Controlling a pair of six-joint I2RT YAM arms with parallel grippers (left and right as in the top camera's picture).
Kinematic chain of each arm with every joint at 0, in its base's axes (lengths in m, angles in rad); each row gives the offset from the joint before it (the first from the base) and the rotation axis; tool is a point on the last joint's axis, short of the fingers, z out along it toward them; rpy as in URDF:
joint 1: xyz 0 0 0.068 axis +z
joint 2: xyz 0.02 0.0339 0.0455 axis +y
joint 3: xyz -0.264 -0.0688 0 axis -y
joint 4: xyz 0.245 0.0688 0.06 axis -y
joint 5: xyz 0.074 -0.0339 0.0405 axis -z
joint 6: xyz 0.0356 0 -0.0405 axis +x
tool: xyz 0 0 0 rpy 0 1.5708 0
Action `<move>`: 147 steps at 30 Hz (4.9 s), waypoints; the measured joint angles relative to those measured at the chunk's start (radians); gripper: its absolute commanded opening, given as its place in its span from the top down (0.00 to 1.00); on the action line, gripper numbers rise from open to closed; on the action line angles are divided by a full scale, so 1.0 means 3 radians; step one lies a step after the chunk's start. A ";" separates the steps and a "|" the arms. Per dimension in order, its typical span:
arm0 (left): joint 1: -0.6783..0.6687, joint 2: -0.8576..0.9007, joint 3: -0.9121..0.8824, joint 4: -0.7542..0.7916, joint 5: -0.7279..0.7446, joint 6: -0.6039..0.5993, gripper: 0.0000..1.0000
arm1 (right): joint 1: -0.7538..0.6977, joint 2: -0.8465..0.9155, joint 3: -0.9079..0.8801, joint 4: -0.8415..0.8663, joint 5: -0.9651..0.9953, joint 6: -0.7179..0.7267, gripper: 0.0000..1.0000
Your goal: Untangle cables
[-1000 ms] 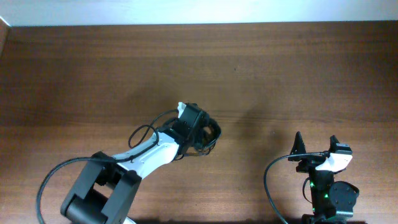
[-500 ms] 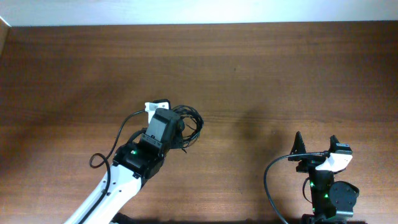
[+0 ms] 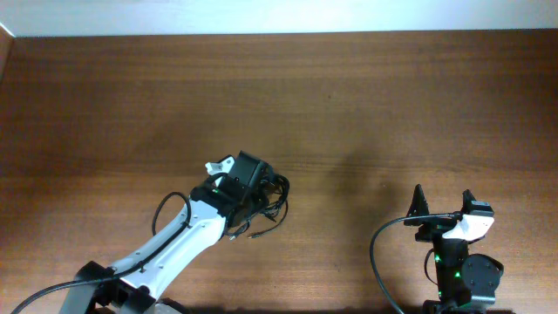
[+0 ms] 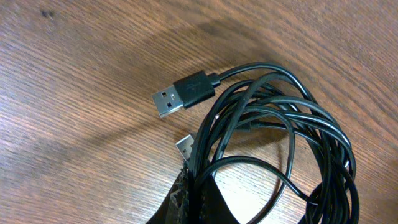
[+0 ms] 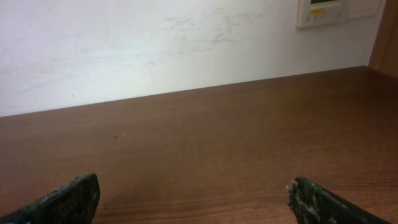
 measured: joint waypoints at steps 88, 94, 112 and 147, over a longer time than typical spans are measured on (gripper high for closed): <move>-0.1115 -0.0683 0.0334 -0.0064 -0.0182 -0.0253 1.00 | 0.0000 0.0000 0.0000 0.0000 0.0000 0.0000 0.02; -0.1115 -0.0683 0.0336 0.0258 -0.0229 0.0150 1.00 | 0.0000 0.0000 0.0000 0.0000 0.0001 -0.0004 0.02; -0.1176 -0.0679 0.0364 -0.0572 -0.0272 -0.1280 1.00 | 0.0000 0.0000 0.0000 0.0000 0.0000 0.0001 0.02; -0.1700 -0.0261 0.0360 0.0211 -0.0797 -0.0304 1.00 | 0.0000 0.0000 0.0000 0.0000 0.0000 0.0000 0.02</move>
